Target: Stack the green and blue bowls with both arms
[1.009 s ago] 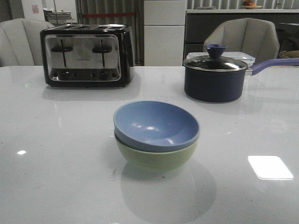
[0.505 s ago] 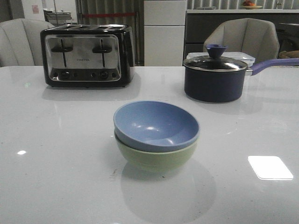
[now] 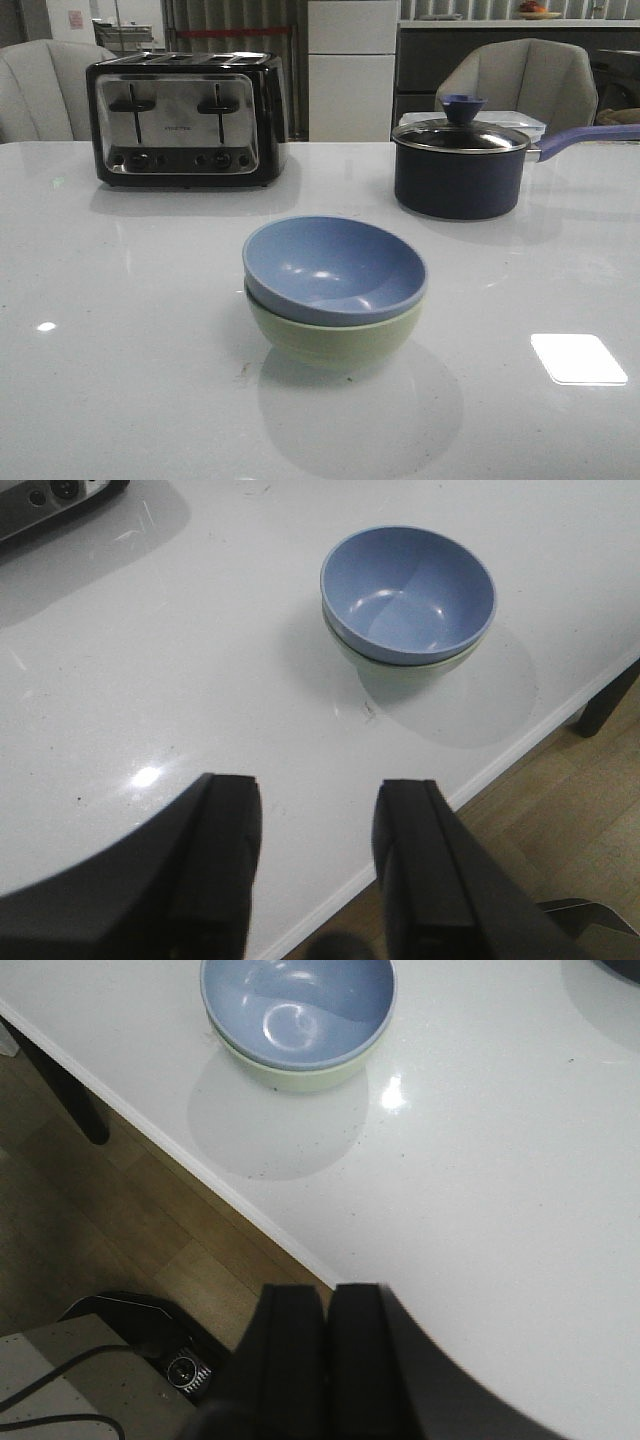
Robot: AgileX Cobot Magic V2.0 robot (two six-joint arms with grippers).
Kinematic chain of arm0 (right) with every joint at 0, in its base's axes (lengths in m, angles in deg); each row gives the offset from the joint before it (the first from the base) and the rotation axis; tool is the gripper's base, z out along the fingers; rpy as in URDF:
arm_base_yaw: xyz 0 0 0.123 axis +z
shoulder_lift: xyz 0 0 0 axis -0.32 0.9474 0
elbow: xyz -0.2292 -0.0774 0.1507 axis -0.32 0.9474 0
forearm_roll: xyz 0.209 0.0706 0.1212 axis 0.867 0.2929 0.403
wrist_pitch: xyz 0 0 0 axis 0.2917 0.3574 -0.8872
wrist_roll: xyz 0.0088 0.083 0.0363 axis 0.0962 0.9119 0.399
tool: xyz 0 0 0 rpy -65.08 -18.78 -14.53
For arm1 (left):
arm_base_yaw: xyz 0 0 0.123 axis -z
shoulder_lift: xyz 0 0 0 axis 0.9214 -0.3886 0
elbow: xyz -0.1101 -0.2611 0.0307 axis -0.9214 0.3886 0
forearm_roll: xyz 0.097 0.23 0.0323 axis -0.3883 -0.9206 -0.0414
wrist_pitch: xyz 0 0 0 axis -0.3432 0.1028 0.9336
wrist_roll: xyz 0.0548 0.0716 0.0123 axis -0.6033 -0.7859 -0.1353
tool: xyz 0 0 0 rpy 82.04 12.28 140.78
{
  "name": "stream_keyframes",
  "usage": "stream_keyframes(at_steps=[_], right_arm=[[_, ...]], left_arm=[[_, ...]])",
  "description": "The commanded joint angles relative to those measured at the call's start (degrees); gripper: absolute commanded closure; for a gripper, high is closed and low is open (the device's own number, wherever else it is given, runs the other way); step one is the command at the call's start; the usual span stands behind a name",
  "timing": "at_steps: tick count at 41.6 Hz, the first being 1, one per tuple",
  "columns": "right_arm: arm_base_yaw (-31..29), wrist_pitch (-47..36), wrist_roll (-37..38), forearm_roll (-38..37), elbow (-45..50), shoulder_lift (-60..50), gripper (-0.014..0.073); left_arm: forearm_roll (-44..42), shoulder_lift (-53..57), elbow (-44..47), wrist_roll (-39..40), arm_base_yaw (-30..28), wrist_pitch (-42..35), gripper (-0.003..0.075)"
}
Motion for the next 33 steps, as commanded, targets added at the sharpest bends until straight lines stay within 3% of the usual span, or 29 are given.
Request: stream_keyframes(at_steps=[1, 9, 33], right_arm=[[-0.1, -3.4, -0.2, -0.3, -1.6, 0.1, 0.0545], [-0.1, -3.0, -0.2, -0.3, -1.6, 0.1, 0.0537], [-0.1, -2.9, -0.2, -0.3, -1.6, 0.1, 0.0537]], left_arm=[[-0.2, -0.2, -1.6, 0.5, 0.3, -4.1, 0.0496], [0.3, -0.2, -1.6, 0.5, 0.3, -4.1, 0.0629], [0.2, 0.6, -1.3, 0.5, -0.4, -4.6, 0.0627]])
